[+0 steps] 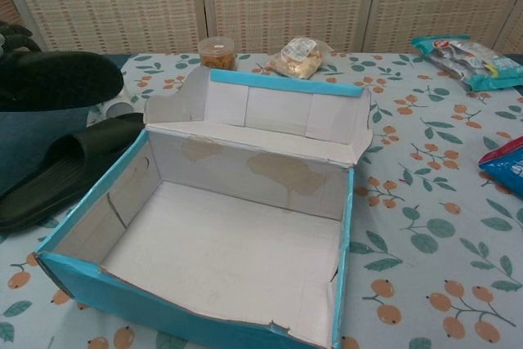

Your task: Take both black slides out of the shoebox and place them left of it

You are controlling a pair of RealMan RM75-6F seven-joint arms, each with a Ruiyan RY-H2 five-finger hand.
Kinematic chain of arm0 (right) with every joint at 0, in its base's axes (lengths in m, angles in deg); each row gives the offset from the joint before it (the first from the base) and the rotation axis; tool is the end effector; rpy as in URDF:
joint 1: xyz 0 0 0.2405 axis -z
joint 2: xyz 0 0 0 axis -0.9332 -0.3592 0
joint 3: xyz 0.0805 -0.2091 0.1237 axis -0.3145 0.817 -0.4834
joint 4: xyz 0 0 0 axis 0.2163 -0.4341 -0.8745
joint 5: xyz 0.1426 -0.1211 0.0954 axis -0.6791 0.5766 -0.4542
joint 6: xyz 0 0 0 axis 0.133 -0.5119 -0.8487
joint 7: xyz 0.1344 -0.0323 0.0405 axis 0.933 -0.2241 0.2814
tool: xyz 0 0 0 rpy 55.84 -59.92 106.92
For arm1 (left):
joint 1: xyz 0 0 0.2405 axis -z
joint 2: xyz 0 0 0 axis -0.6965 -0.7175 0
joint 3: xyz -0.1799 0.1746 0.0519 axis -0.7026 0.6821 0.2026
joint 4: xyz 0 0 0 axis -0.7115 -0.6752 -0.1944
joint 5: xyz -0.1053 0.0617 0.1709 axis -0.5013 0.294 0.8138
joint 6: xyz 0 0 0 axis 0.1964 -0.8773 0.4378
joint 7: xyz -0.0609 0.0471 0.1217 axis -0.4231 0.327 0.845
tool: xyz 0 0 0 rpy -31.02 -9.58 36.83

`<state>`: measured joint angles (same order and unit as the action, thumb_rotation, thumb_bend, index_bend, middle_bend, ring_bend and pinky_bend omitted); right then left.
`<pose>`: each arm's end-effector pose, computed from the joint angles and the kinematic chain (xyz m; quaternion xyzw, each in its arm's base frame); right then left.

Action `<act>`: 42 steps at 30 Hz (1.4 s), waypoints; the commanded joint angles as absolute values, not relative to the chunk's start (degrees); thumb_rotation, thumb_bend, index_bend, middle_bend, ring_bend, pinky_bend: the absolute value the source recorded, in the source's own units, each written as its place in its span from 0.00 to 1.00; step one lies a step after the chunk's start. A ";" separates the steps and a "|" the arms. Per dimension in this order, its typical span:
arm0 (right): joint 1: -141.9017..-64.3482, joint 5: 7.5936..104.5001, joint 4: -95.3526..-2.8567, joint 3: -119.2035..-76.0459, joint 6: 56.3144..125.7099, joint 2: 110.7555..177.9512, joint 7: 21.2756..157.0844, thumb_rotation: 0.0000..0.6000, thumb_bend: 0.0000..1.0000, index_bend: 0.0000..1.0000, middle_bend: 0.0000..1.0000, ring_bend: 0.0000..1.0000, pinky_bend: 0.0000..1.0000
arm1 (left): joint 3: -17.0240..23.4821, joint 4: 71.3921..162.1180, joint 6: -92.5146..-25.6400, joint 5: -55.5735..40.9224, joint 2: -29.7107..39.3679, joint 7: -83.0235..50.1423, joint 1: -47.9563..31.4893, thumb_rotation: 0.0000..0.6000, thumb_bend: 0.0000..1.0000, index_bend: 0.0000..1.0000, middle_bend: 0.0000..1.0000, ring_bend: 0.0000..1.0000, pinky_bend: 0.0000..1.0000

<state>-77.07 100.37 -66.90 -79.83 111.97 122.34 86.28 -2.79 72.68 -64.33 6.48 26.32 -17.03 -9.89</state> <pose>-0.2761 -0.1475 0.1315 0.7476 -0.3169 0.3825 0.4408 -0.3048 0.3882 0.0571 -0.5990 -0.2552 -0.3612 0.6676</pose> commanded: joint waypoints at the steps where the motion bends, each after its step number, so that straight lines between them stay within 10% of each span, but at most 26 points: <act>1: -76.71 99.41 -67.32 -80.22 111.52 122.96 84.37 1.00 0.06 0.00 0.00 0.00 0.01 | -1.84 70.76 -63.95 7.57 29.08 -20.09 -8.52 1.00 0.46 0.21 0.06 0.01 0.18; 13: -77.14 99.03 -67.94 -79.89 110.04 122.30 84.90 1.00 0.06 0.00 0.00 0.00 0.01 | 0.30 70.93 -64.12 8.85 30.79 -25.14 -10.79 1.00 0.44 0.00 0.00 0.00 0.15; 31: -76.41 101.36 -67.79 -78.93 112.06 121.38 86.24 1.00 0.06 0.00 0.00 0.00 0.01 | 12.94 110.77 -68.56 17.08 10.69 -30.99 -22.95 1.00 0.42 0.00 0.00 0.00 0.16; 42: -75.56 100.87 -67.42 -79.59 113.61 121.73 85.80 1.00 0.06 0.00 0.00 0.00 0.01 | 15.51 126.37 -86.22 29.56 -0.62 -33.84 -28.14 1.00 0.42 0.00 0.00 0.00 0.14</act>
<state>-75.59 100.87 -67.40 -79.59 113.60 121.70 85.84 13.69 122.36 -82.53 25.93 3.12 -33.29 -25.98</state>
